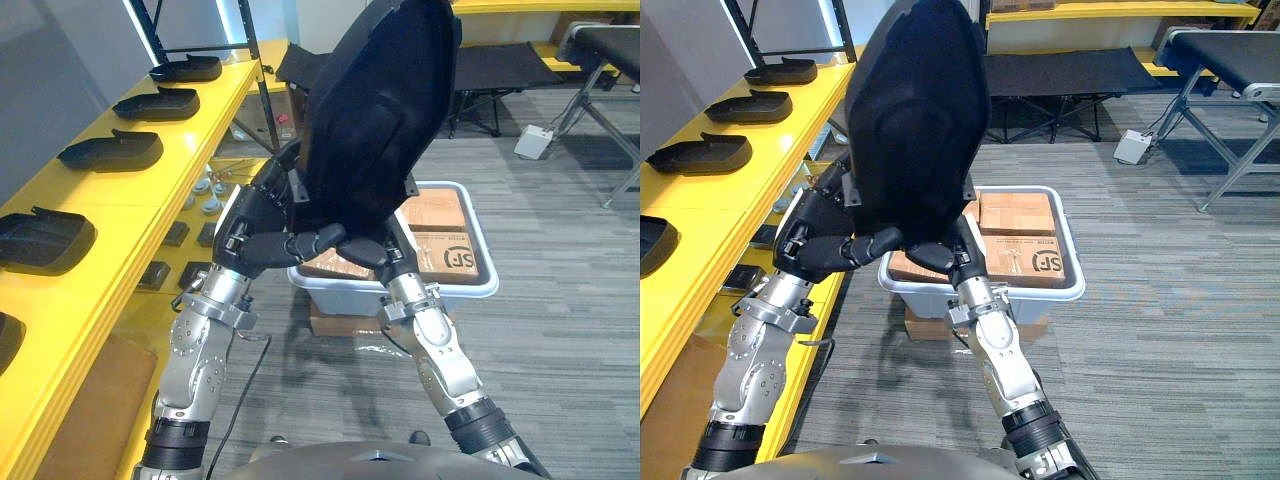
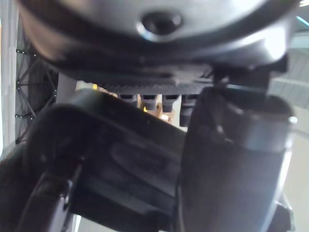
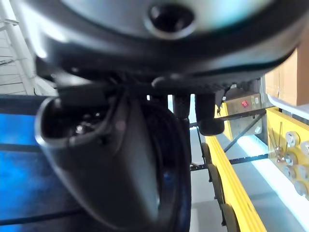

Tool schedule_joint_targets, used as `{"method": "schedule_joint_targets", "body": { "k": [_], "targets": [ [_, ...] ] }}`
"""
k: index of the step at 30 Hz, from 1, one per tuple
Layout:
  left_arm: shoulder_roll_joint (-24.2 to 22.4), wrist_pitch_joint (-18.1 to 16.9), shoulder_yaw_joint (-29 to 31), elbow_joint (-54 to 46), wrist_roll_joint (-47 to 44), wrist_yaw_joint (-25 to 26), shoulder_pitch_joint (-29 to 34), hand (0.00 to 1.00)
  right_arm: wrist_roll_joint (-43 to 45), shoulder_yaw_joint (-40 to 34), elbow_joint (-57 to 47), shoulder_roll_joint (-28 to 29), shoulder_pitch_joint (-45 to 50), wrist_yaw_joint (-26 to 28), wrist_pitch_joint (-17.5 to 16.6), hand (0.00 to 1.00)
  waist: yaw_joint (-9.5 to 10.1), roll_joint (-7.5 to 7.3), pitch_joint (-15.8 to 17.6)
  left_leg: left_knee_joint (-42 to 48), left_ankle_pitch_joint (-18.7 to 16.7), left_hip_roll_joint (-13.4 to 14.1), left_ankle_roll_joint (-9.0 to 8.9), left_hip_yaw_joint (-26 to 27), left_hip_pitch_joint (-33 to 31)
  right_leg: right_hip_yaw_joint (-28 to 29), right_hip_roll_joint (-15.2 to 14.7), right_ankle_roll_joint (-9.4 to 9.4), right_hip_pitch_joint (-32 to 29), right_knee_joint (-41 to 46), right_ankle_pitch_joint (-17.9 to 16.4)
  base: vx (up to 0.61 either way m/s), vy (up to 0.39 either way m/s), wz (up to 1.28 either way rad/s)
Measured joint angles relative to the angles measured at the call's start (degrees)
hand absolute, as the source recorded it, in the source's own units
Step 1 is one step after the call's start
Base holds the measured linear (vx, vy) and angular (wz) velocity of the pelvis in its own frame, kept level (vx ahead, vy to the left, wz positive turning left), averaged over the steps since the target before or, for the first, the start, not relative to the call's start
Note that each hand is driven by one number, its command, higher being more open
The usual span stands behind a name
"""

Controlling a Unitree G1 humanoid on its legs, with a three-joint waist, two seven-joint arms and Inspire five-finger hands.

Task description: Walk over and take three plastic housings, then place them on the shelf

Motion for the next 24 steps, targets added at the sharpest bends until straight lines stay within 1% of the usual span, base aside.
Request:
{"method": "schedule_joint_targets", "body": {
  "k": [4, 5, 7, 9, 13, 19, 21, 24],
  "targets": [
    [-0.8, -0.7, 0.4, 0.0, 0.0, 1.0, -0.2, 1.00, 0.0, 1.4, -0.5, 0.0, 0.0, 0.4, 0.1, 0.00, -0.02, -0.04, 0.0, 0.0, 0.0, 0.0, -0.02, 0.0, 0.0, 0.0, 0.0, 0.02, 0.0, 0.0, 0.0, 0.00, 0.000, 0.00],
    [-0.8, -0.7, 0.4, 0.0, 0.0, 1.5, -0.2, 0.00, 0.0, 1.7, -0.5, 0.0, 0.0, 0.4, 0.4, 0.00, -0.02, -0.04, 0.0, 0.0, 0.0, 0.0, -0.02, 0.0, 0.0, 0.0, 0.0, 0.02, 0.0, 0.0, 0.0, 0.00, 0.000, 0.00],
    [-0.9, -0.8, 0.4, 0.0, 0.0, 2.9, -0.3, 0.00, 0.5, 2.2, -0.5, 0.0, 0.0, 0.4, 1.1, 0.00, -0.02, -0.08, 0.0, 0.0, 0.0, 0.0, -0.01, 0.0, 0.0, 0.0, 0.0, 0.02, 0.0, 0.0, 0.0, 0.00, 0.000, 0.00],
    [-1.1, -0.8, 0.5, 0.0, 0.0, 3.3, -0.3, 0.00, 0.7, 2.3, -0.5, 0.0, 0.0, 0.4, 1.4, 0.00, -0.02, -0.12, 0.0, 0.0, 0.0, 0.0, -0.01, 0.0, 0.0, 0.0, 0.0, 0.02, 0.0, 0.0, 0.0, 0.00, 0.000, 0.00],
    [-1.8, -1.5, 0.7, 0.0, 0.1, 4.2, -0.3, 0.00, 0.9, 2.5, -0.5, 0.0, 0.0, 0.3, 1.5, 0.00, -0.02, -0.25, -0.1, 0.0, 0.0, 0.0, -0.01, 0.0, 0.0, 0.0, 0.0, 0.02, 0.0, 0.0, 0.0, 0.00, 0.000, 0.00],
    [-1.9, -1.4, 1.5, 0.0, 0.9, 5.1, -0.5, 0.00, 0.9, 2.9, -0.5, 0.0, 0.0, 0.1, 1.7, 0.00, -0.23, -0.40, -0.2, 0.0, 0.0, 0.0, -0.02, 0.1, 0.0, 0.0, 0.0, 0.02, 0.0, 0.0, 0.0, 0.00, 0.000, 0.00],
    [-2.1, -1.4, 2.1, 0.1, 2.5, 5.7, -0.9, 0.00, 1.0, 4.3, -0.6, 0.0, 0.3, 0.3, 1.7, 0.00, -0.32, -0.53, -0.2, 0.0, 0.0, 0.0, -0.02, 0.1, 0.0, 0.0, 0.0, 0.02, -0.1, 0.0, 0.0, 0.00, 0.000, 0.00],
    [-1.4, -1.4, 2.1, 0.7, 2.9, 5.7, -1.7, 0.00, 2.1, 4.7, -0.6, 0.3, 0.9, 0.2, 1.7, 0.00, -0.15, -0.65, -0.3, 0.0, 0.0, 0.0, -0.02, 0.0, 0.0, 0.0, -0.1, 0.02, -0.1, 0.0, 0.0, 0.00, 0.000, 0.00]
  ]
}}
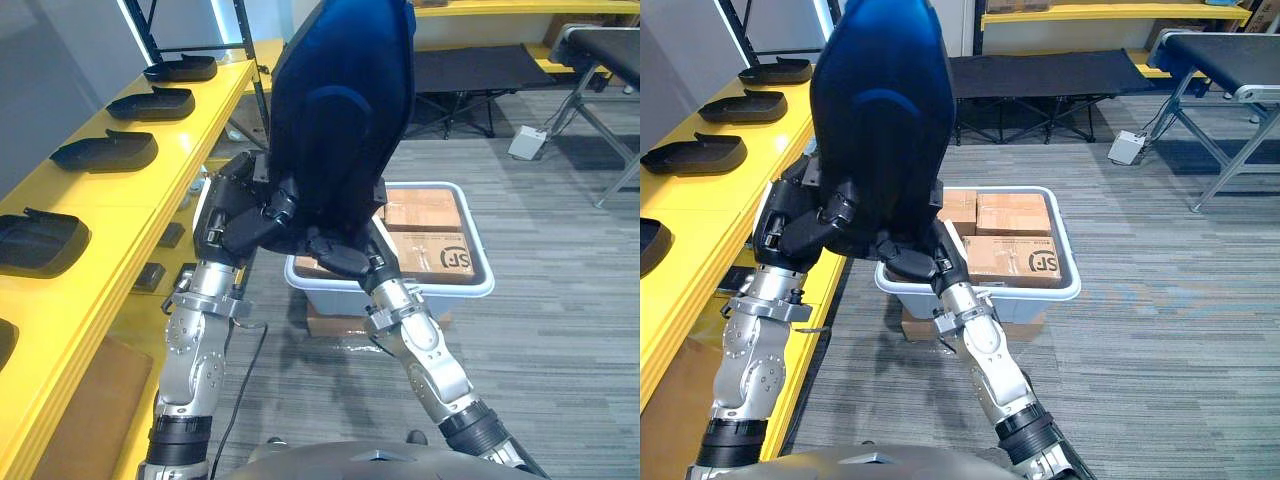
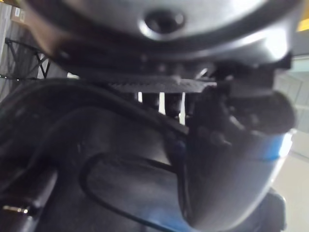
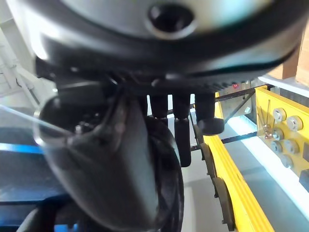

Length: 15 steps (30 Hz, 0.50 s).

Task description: Walk over and take three plastic housings, then place them on the shelf

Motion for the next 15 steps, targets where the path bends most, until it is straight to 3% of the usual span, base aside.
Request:
{"method": "schedule_joint_targets", "body": {
  "k": [2, 3, 9, 15],
  "targets": [
    [0.0, 0.0, -0.2, 0.1, 0.0, -0.1, 0.0, 0.00, 0.0, -0.1, 0.0, 0.0, 0.1, 0.0, 0.0, 0.00, 0.02, -0.28, -0.2, 0.0, 0.0, 0.0, 0.00, 0.0, 0.0, 0.0, 0.0, 0.00, -0.1, 0.0, 0.0, 0.00, 0.000, 0.00],
    [0.0, 0.0, -0.2, 0.1, 0.0, -0.1, 0.0, 0.00, 0.0, -0.1, 0.0, 0.0, 0.1, 0.0, 0.0, 1.00, -0.06, -0.42, -0.3, 0.0, 0.0, 0.0, 0.00, 0.0, 0.0, 0.0, 0.0, 0.00, -0.1, 0.0, 0.0, 0.00, 0.000, 0.00],
    [0.0, -0.1, -1.5, 0.9, 0.3, 2.5, 0.1, 0.00, -0.2, 0.1, 0.0, -0.3, 0.3, -0.1, 0.0, 1.00, -0.31, -0.90, -0.6, 0.1, 0.0, 0.0, 0.02, -0.3, 0.0, -0.1, 0.0, -0.02, -0.2, -0.3, 0.0, 0.00, 0.000, 0.00],
    [-1.7, -0.5, -1.7, 3.2, 12.9, 13.2, 5.0, 0.00, -0.2, 0.0, 0.0, -0.3, 0.4, -0.9, 0.1, 1.00, 0.08, -0.78, -0.6, 0.1, 0.0, 0.0, 0.03, -0.9, -0.2, -0.8, 0.0, -0.03, 0.1, -0.3, -0.1, 0.00, 0.000, 0.04]
  ]
}}
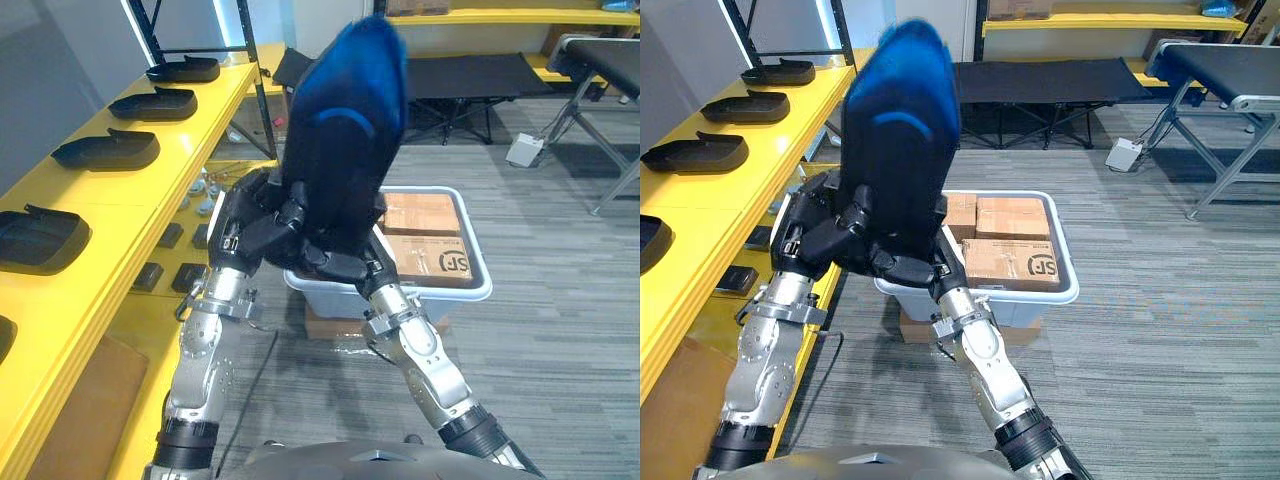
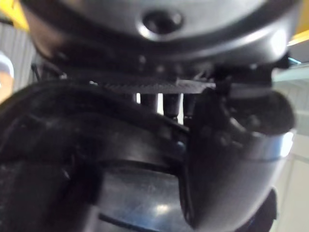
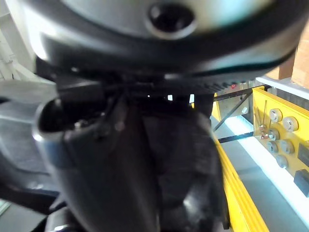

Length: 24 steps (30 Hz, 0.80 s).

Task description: Walk over and take three plastic housings, then place them on the shelf

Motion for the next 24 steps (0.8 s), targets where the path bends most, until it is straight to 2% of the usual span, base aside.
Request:
{"method": "schedule_joint_targets", "body": {
  "k": [3, 5, 6, 8, 9, 14, 16, 19, 22, 24],
  "targets": [
    [-1.7, -0.1, 6.9, 3.2, 9.6, 8.5, 4.6, 0.00, 0.2, -1.1, -0.1, 0.0, 0.0, -1.1, 0.0, 1.00, 0.36, -0.01, 0.0, 0.4, 0.0, 0.0, 0.04, -0.8, -0.9, -0.8, 0.0, 0.01, 0.1, 0.0, 0.0, 0.00, 0.012, 0.11],
    [-2.2, -0.1, 9.4, 4.1, 12.5, 11.8, 5.6, 0.00, 0.4, -1.6, -0.1, 0.0, 0.0, -1.1, 0.0, 1.00, 0.57, -0.01, 0.0, 0.7, 0.0, 0.0, 0.02, -1.4, -1.5, -1.3, 0.0, 0.00, 0.2, 0.1, 0.0, 0.01, 0.015, 0.19],
    [-2.5, -0.1, 12.3, 5.1, 15.9, 16.2, 6.8, 0.00, 3.5, -2.5, -0.3, 0.0, 0.1, -0.6, 0.0, 1.00, 1.29, -0.01, 0.0, 1.0, 0.0, 0.0, 0.02, -2.2, -1.8, -2.1, 0.0, 0.00, 0.5, 0.3, 0.0, 0.00, 0.014, 0.19],
    [-3.0, -0.1, 13.9, 5.6, 17.9, 19.0, 7.0, 0.00, 7.5, -3.1, -1.0, 0.0, 0.4, 0.1, 0.0, 1.00, 2.22, -0.02, 0.0, 1.1, 0.0, 0.0, 0.02, -2.2, -1.8, -2.1, 0.0, 0.00, 0.6, 0.3, 0.0, -0.01, 0.015, 0.12],
    [-3.7, -1.0, 15.7, 5.9, 19.6, 23.2, 7.8, 0.00, 15.0, -3.6, -3.2, 0.0, 1.4, 2.2, 0.0, 1.00, 2.92, -0.09, 0.0, 1.1, 0.0, 0.0, 0.02, -2.6, -1.8, -2.6, 0.0, 0.00, 0.9, 0.3, 0.0, -0.02, 0.017, 0.12],
    [-6.6, -5.4, 20.9, 6.3, 20.8, 34.1, 8.7, 0.00, 25.2, -6.0, -9.8, 0.3, 5.2, 9.1, 0.2, 1.00, 3.22, -0.36, 0.0, 1.0, -0.3, 0.0, 0.17, -3.0, -1.6, -3.4, 0.0, -0.15, 1.4, 0.3, -0.7, -0.01, 0.008, 0.07],
    [-7.5, -8.4, 22.3, 6.4, 19.4, 35.2, 8.7, 0.00, 25.3, -8.0, -11.1, 0.5, 7.0, 10.4, 0.5, 1.00, 3.24, -0.52, -0.1, 1.0, -0.3, 0.0, 0.15, -3.0, -1.6, -3.4, 0.0, -0.36, 1.4, 0.3, -0.8, 0.00, 0.000, 0.00],
    [-8.8, -12.4, 22.6, 6.3, 13.3, 33.5, 8.6, 0.00, 23.7, -12.0, -11.2, 1.5, 10.0, 11.0, 2.5, 1.00, 3.07, -0.61, -0.1, 1.0, -0.3, 0.1, 0.09, -2.8, -1.5, -3.3, 0.0, -0.35, 1.4, 0.0, -0.9, 0.00, 0.000, 0.00],
    [-9.1, -12.7, 22.1, 4.1, 6.0, 28.4, 8.8, 0.00, 17.6, -14.9, -10.0, 1.3, 12.9, 10.0, 4.3, 1.00, 2.85, -0.81, 0.0, 0.9, -0.3, 0.1, 0.06, -2.8, -1.6, -3.4, 0.0, -0.33, 1.2, 0.0, -1.1, 0.00, 0.000, 0.00],
    [-9.1, -12.7, 21.5, 1.0, 1.7, 25.0, 9.5, 0.00, 15.9, -16.1, -8.4, 1.3, 13.3, 9.8, 4.3, 1.00, 2.57, -1.20, 0.3, 0.9, -0.3, 0.1, 0.03, -2.8, -1.8, -3.4, 0.0, -0.33, 1.1, 0.0, -1.1, 0.00, 0.000, 0.00]
  ]
}}
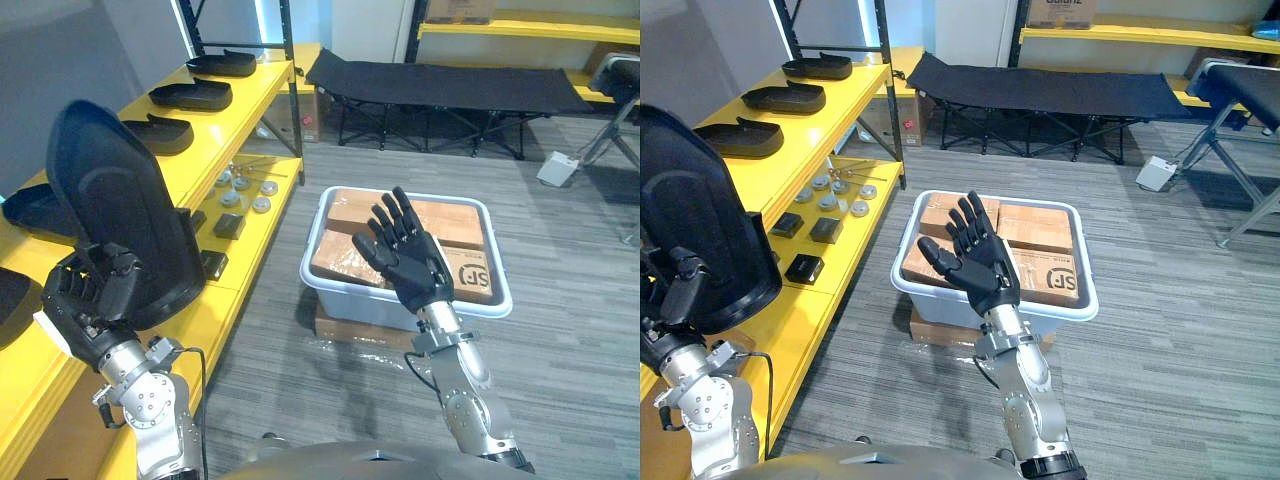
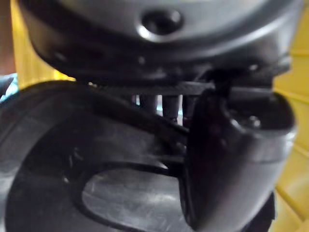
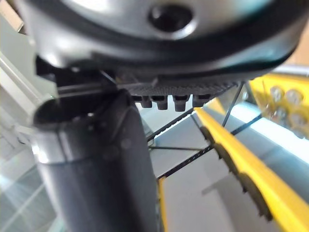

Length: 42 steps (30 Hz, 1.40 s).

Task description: Walk over and take three plastic housings, then place them on the shelf

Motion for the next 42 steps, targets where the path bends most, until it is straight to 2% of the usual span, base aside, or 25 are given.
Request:
{"method": "schedule_joint_targets", "body": {
  "k": [2, 5, 7, 10, 13, 16, 18, 19, 20, 21, 22, 24, 26, 28, 29, 30, 31, 35, 36, 39, 42],
  "targets": [
    [0.0, 0.0, -0.3, -4.2, -3.7, -4.1, 1.4, 0.00, -0.2, -0.7, 0.4, 0.0, -0.1, 0.0, 0.0, 1.00, 0.02, -0.46, 0.4, 0.1, 0.1, 0.0, -0.18, -0.2, -0.2, -0.3, 0.0, 0.13, 0.3, 0.1, 0.1, 0.02, 0.011, 0.05],
    [0.0, 0.0, -0.3, -9.6, -8.5, -10.2, 2.5, 0.00, -5.1, 0.2, 1.1, 0.0, -2.2, -0.7, -0.1, 1.00, 0.51, -0.71, 0.5, 1.0, 0.1, -0.2, -0.22, -2.6, -1.3, -2.8, 0.0, 0.41, 1.4, 0.3, 0.2, 0.04, 0.014, 0.38],
    [0.0, 0.0, -0.3, -12.3, -10.4, -14.0, 2.8, 0.00, -6.8, 2.0, 4.3, -0.1, -6.1, -1.8, -0.2, 1.00, 1.53, -0.71, 0.5, 1.3, 0.3, -0.5, -0.12, -5.1, -2.3, -5.8, 0.0, 0.56, 2.5, 0.3, 0.1, 0.00, 0.000, 0.61],
    [0.0, 0.2, 0.0, -14.1, -11.9, -17.2, 3.7, 0.00, -6.6, 3.9, 9.2, -0.2, -10.9, -3.3, -0.3, 1.00, 4.35, -0.75, 0.7, 1.2, 0.5, -1.2, -0.12, -8.8, -2.3, -9.7, 0.0, 1.24, 5.0, 0.3, -1.1, -0.02, -0.015, 0.64],
    [-1.0, 0.9, 2.3, -15.3, -17.6, -19.9, 7.6, 0.00, -6.6, 6.1, 10.9, -0.1, -14.8, -3.9, -0.6, 1.00, 7.27, -0.57, 0.9, 1.1, 0.4, -1.3, 0.12, -10.5, -2.4, -11.4, 0.3, 1.35, 6.3, 0.3, -2.0, -0.01, -0.015, 0.36],
    [-2.2, 3.0, 3.3, -15.5, -21.6, -20.9, 10.8, 0.00, -6.6, 6.5, 11.0, 0.0, -16.8, -4.2, -1.4, 1.00, 8.64, -0.74, 1.5, 4.6, -0.1, -2.0, 0.94, -12.7, -4.8, -14.4, 0.5, 1.53, 8.4, 0.4, -2.6, 0.02, -0.010, 0.55],
    [-2.2, 4.7, 2.4, -15.5, -22.1, -22.6, 10.6, 0.00, -6.6, 5.3, 11.0, -0.3, -16.9, -4.8, -1.6, 1.00, 8.09, -0.89, 2.6, 7.9, 0.5, -2.9, 1.89, -12.0, -8.1, -19.2, 0.3, 1.53, 10.1, 1.3, -3.7, -0.02, 0.010, 1.26],
    [-2.2, 5.6, 1.8, -15.5, -22.1, -25.3, 10.0, 0.00, -6.9, 4.4, 11.1, -0.3, -16.9, -6.4, -1.6, 1.00, 7.11, -1.45, 3.5, 8.3, 1.9, -3.3, 3.85, -8.2, -9.7, -22.7, -0.1, 1.62, 10.7, 2.3, -4.8, -0.06, 0.043, 1.38],
    [-2.2, 5.7, 0.6, -15.5, -22.1, -27.6, 10.0, 0.00, -7.5, 3.8, 11.2, -0.5, -16.8, -7.8, -1.6, 1.00, 7.42, -1.58, 4.3, 7.4, 3.2, -3.1, 4.79, -6.0, -10.2, -24.7, -0.3, 1.80, 10.9, 3.2, -5.4, -0.05, 0.053, 1.19],
    [-2.3, 5.7, 0.1, -15.5, -22.2, -28.5, 10.2, 0.00, -8.3, 3.7, 11.2, -0.7, -16.7, -8.4, -1.6, 1.00, 7.75, -1.40, 4.7, 6.7, 3.8, -3.1, 4.73, -5.5, -10.1, -25.1, -0.4, 1.98, 11.1, 3.6, -5.7, -0.05, 0.064, 0.65],
    [-2.3, 5.7, -1.0, -15.5, -22.3, -29.8, 10.5, 0.00, -9.1, 3.7, 11.2, -0.8, -16.2, -8.7, -1.7, 1.00, 8.37, -1.05, 5.0, 5.5, 4.7, -3.3, 4.33, -5.7, -10.1, -25.2, -0.6, 2.12, 10.9, 4.1, -6.1, -0.07, 0.093, 0.39],
    [-2.2, 5.7, -2.3, -15.5, -22.4, -31.6, 10.2, 0.00, -10.4, 3.5, 11.2, -0.8, -14.6, -8.6, -2.0, 1.00, 8.10, -0.59, 5.6, 4.6, 5.1, -4.1, 4.84, -6.8, -10.1, -23.2, -0.8, 2.50, 10.7, 5.2, -7.5, -0.09, 0.097, 0.43],
    [-1.5, 6.1, -4.1, -15.5, -22.4, -34.6, 10.0, 0.00, -10.7, 2.2, 10.6, -0.8, -11.8, -7.8, -3.2, 1.00, 5.89, -0.29, 5.9, 3.9, 5.7, -5.5, 5.68, -8.2, -10.1, -13.6, -0.8, 2.30, 8.3, 10.2, -12.4, -0.12, 0.078, 0.65],
    [0.8, 6.9, -7.1, -14.7, -22.0, -36.8, 8.0, 0.00, -10.0, -0.1, 8.9, -1.1, -8.5, -7.5, -4.4, 1.00, 3.63, -0.28, 6.0, 2.4, 7.3, -7.5, 6.35, -10.3, -10.2, -4.9, -0.1, 1.11, 6.1, 14.7, -16.9, -0.08, -0.004, 0.78],
    [1.7, 7.0, -8.2, -14.1, -21.8, -37.3, 7.0, 0.00, -9.6, -0.9, 8.5, -1.2, -7.9, -7.2, -4.6, 1.00, 3.25, -0.20, 6.0, 2.0, 7.7, -8.0, 6.39, -10.9, -10.2, -4.2, -0.2, 0.99, 5.9, 15.6, -17.6, -0.09, -0.051, 0.75],
    [4.6, 8.3, -13.1, -11.8, -20.9, -37.2, 3.1, 0.00, -8.5, -2.3, 8.4, -1.2, -7.4, -4.4, -6.5, 1.00, 2.19, 0.13, 6.1, 1.7, 9.6, -8.4, 5.80, -11.5, -10.2, -4.6, -0.8, 0.81, 5.3, 18.3, -18.6, -0.08, -0.050, 0.41],
    [4.6, 8.3, -13.3, -11.8, -20.9, -36.8, 3.2, 0.00, -8.6, -2.2, 8.1, -1.2, -7.4, -3.6, -6.8, 1.00, 2.22, 0.17, 6.1, 1.8, 9.6, -8.3, 5.75, -11.5, -10.1, -4.5, -1.0, 0.64, 4.9, 19.5, -19.2, -0.12, -0.065, 0.27],
    [4.5, 8.3, -13.1, -11.8, -21.0, -35.2, 3.9, 0.00, -8.6, 0.4, 6.3, -1.3, -7.2, -2.7, -7.4, 1.00, 2.32, 0.46, 6.2, 2.3, 8.8, -7.6, 6.10, -9.4, -10.1, -4.9, -1.6, 0.40, 4.7, 22.1, -21.3, -0.09, -0.027, 0.09],
    [4.4, 8.3, -12.8, -11.9, -21.1, -35.2, 4.5, 0.00, -8.6, 1.2, 5.7, -1.6, -7.2, -1.5, -7.9, 1.00, 2.40, 0.61, 6.2, 3.0, 8.6, -7.0, 5.96, -7.2, -10.2, -5.3, -1.8, 0.68, 4.9, 22.2, -21.7, -0.07, 0.005, 0.17],
    [3.8, 8.3, -10.6, -11.9, -21.2, -37.4, 6.1, 0.00, -8.5, 1.8, 4.3, -1.6, -7.3, 0.5, -9.1, 1.00, 2.88, 0.60, 6.2, 4.2, 7.9, -7.8, 6.36, -6.7, -10.9, -6.1, -2.7, 1.15, 5.7, 21.5, -22.1, -0.03, 0.059, 0.23],
    [3.1, 8.3, -7.1, -12.4, -21.4, -39.7, 5.7, 0.00, -9.1, 0.5, 3.7, -0.8, -7.3, 0.5, -11.6, 1.00, 4.08, -1.06, 5.9, 7.9, 5.5, -10.2, 7.59, -6.4, -12.6, -6.5, -4.5, 2.41, 6.7, 20.9, -22.9, 0.07, 0.100, 0.31]
  ]
}}
